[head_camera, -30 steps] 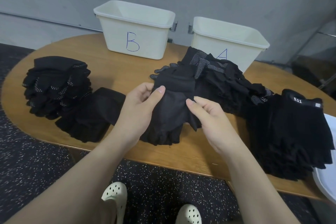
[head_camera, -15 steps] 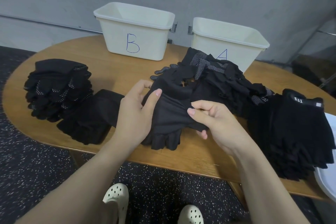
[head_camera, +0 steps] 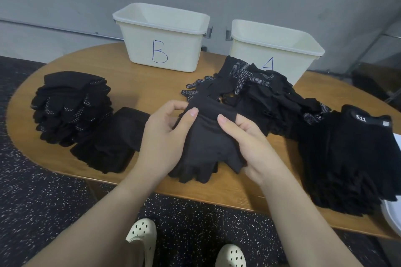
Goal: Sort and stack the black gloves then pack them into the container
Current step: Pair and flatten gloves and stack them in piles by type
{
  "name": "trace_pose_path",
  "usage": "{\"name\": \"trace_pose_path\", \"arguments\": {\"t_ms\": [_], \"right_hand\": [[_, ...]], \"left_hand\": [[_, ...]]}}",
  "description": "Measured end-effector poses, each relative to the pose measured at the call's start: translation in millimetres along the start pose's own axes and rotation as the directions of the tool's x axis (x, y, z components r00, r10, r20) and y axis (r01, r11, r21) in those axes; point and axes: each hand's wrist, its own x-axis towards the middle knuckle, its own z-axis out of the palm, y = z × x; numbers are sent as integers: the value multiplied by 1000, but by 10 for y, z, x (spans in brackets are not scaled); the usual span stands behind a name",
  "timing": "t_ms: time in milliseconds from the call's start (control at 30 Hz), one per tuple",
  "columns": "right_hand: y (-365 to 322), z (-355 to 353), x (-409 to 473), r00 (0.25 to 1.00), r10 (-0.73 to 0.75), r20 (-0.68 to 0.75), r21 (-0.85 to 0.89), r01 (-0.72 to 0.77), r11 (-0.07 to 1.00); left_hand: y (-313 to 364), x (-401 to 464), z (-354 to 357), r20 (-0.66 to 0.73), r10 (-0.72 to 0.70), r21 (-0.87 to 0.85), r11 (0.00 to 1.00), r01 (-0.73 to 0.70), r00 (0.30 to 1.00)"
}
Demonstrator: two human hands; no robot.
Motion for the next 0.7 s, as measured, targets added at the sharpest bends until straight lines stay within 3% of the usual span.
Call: {"name": "trace_pose_path", "arguments": {"t_ms": [100, 233, 367, 500, 600, 700], "right_hand": [[-63, 5, -21, 996, -9, -85, 4, 10, 1000], [-168, -7, -79, 992, -63, -109, 81, 72, 994], [-212, -26, -83, 977, -165, -132, 118, 181, 976], [-126, 32, -53, 967, -237, -95, 27, 241, 970], [-73, 72, -43, 970, -237, -45, -29, 236, 971], [-75, 40, -34, 974, -226, 9, -76, 226, 971]], "left_hand": [[-90, 33, -62, -54, 143, 412, 904, -108, 988], [-54, 9, -89, -80, 227, 561, 815, -145, 971], [160, -123, -39, -106, 194, 393, 909, -138, 975], [299, -300, 160, 146, 19, 96, 995, -33, 989], [295, -376, 283, 267, 8, 80, 996, -30, 964], [284, -336, 313, 190, 11, 127, 991, -36, 982]]}}
